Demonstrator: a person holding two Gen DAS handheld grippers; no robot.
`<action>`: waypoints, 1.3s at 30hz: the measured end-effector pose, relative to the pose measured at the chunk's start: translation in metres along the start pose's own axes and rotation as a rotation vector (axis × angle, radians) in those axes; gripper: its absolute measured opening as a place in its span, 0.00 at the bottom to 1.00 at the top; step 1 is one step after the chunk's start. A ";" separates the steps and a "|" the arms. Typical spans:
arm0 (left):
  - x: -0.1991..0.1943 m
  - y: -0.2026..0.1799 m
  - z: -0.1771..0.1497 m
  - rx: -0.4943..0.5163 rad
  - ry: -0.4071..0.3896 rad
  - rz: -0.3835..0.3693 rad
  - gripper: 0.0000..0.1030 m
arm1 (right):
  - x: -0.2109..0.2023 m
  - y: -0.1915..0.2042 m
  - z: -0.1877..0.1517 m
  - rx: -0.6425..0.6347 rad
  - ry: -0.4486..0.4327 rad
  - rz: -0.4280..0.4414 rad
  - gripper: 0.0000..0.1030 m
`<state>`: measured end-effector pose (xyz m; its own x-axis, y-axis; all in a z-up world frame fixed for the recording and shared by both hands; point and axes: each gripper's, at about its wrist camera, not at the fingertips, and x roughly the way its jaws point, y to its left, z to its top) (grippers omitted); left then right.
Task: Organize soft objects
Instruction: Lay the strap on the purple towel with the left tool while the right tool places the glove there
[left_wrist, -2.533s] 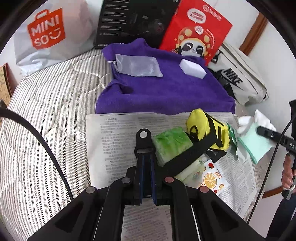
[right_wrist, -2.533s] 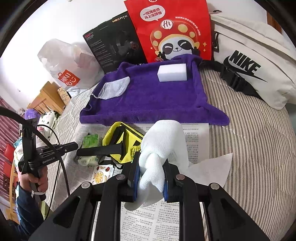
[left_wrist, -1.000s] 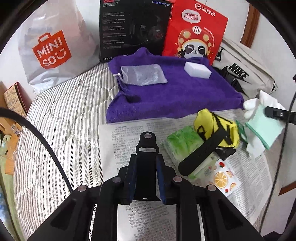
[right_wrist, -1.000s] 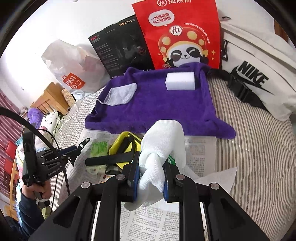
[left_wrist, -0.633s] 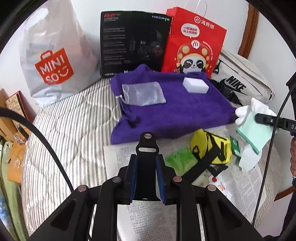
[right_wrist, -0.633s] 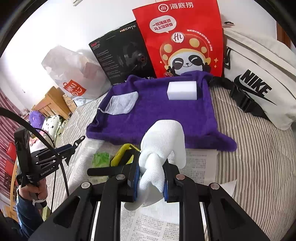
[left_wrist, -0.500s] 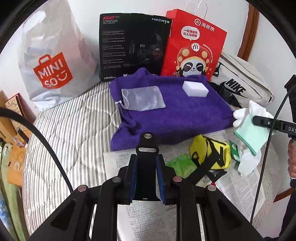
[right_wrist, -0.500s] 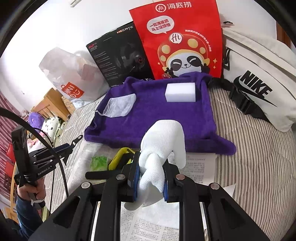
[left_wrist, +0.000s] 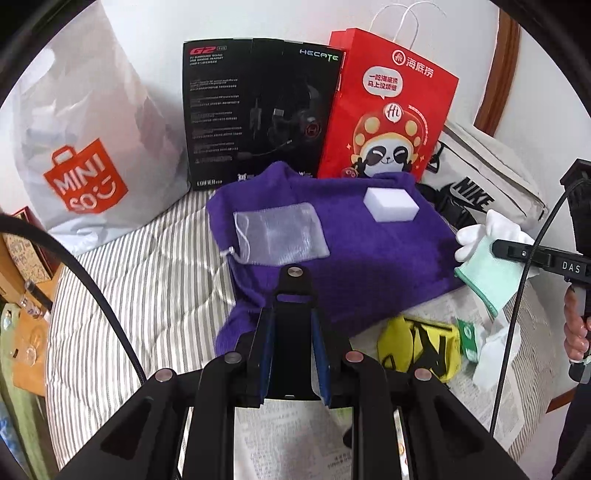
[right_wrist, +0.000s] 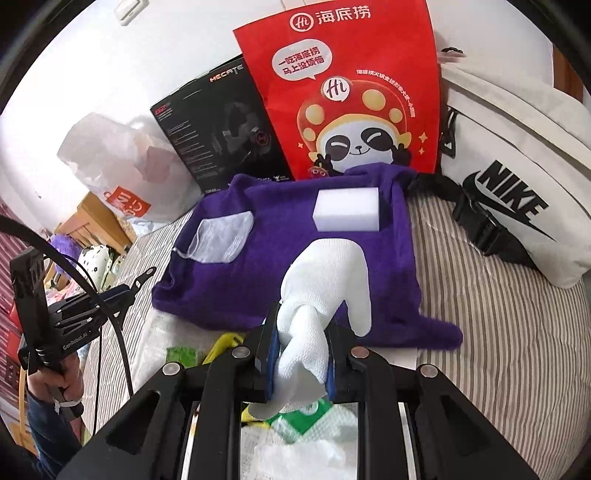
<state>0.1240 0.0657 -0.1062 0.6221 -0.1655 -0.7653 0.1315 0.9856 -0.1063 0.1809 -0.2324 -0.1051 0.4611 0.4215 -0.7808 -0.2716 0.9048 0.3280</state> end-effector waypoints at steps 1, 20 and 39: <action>0.002 0.000 0.002 -0.001 0.000 -0.002 0.19 | 0.003 -0.001 0.004 0.002 0.001 -0.001 0.19; 0.061 0.008 0.045 -0.011 0.043 -0.036 0.19 | 0.076 -0.022 0.048 0.034 0.042 0.042 0.19; 0.118 0.011 0.043 -0.007 0.143 -0.013 0.20 | 0.121 -0.049 0.046 -0.015 0.144 -0.079 0.19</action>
<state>0.2315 0.0554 -0.1703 0.5043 -0.1719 -0.8462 0.1333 0.9837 -0.1203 0.2886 -0.2228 -0.1909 0.3557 0.3351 -0.8724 -0.2526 0.9332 0.2555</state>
